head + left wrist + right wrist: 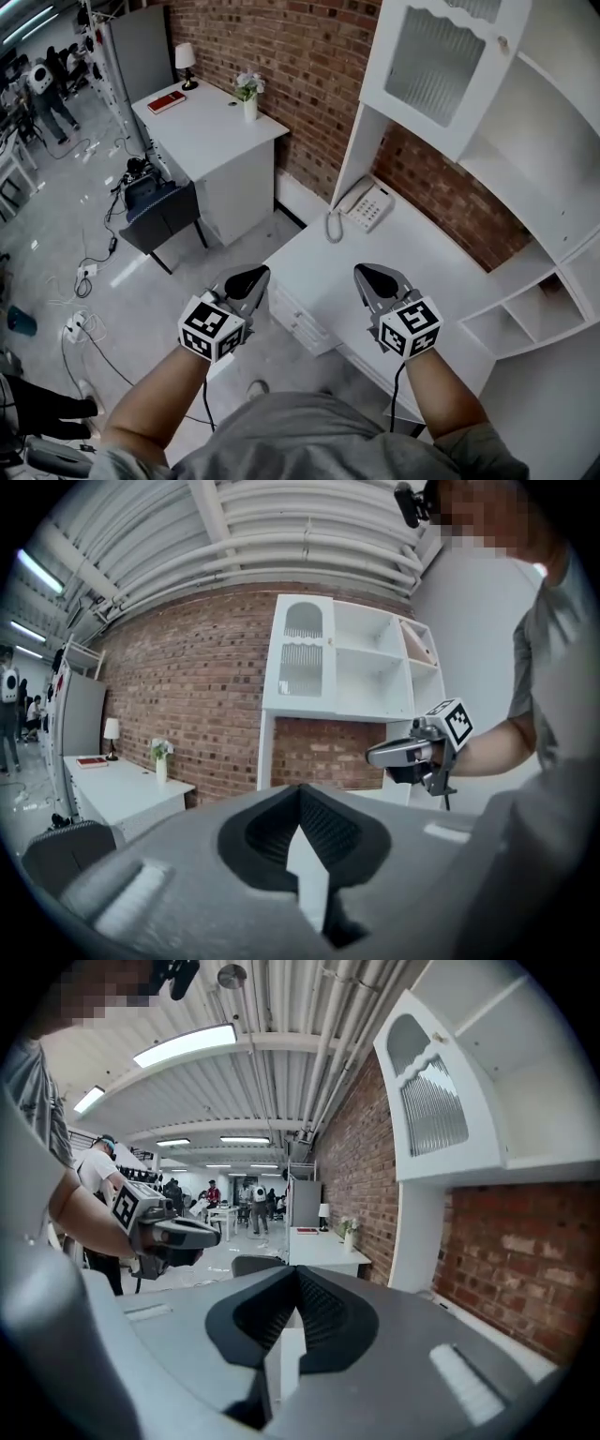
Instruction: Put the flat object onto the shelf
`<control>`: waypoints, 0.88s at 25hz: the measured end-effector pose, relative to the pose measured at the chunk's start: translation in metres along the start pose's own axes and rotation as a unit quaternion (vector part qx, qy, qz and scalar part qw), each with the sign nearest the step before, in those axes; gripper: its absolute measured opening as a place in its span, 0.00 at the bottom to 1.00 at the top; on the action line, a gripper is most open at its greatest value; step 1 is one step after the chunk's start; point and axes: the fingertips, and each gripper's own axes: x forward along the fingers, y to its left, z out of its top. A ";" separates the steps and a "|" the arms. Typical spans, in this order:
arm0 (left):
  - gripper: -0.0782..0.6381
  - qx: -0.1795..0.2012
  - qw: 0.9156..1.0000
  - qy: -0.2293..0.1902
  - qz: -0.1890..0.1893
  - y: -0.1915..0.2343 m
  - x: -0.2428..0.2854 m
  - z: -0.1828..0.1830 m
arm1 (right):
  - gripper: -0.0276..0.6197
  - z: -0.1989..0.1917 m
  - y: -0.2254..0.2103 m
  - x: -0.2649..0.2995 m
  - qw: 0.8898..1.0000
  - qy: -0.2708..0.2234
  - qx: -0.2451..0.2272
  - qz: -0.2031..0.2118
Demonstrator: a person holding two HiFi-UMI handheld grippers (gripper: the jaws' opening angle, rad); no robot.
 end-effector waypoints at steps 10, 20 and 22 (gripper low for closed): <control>0.11 -0.066 0.997 0.043 0.018 -0.013 -0.011 -0.082 | 0.06 -0.099 0.032 -0.006 0.996 0.041 0.073 0.021; 0.11 -0.095 0.993 0.076 0.006 -0.039 -0.009 -0.122 | 0.06 -0.139 0.038 -0.018 0.993 0.066 0.097 0.032; 0.11 -0.097 0.992 0.076 0.004 -0.040 -0.006 -0.123 | 0.06 -0.139 0.035 -0.019 0.993 0.064 0.098 0.030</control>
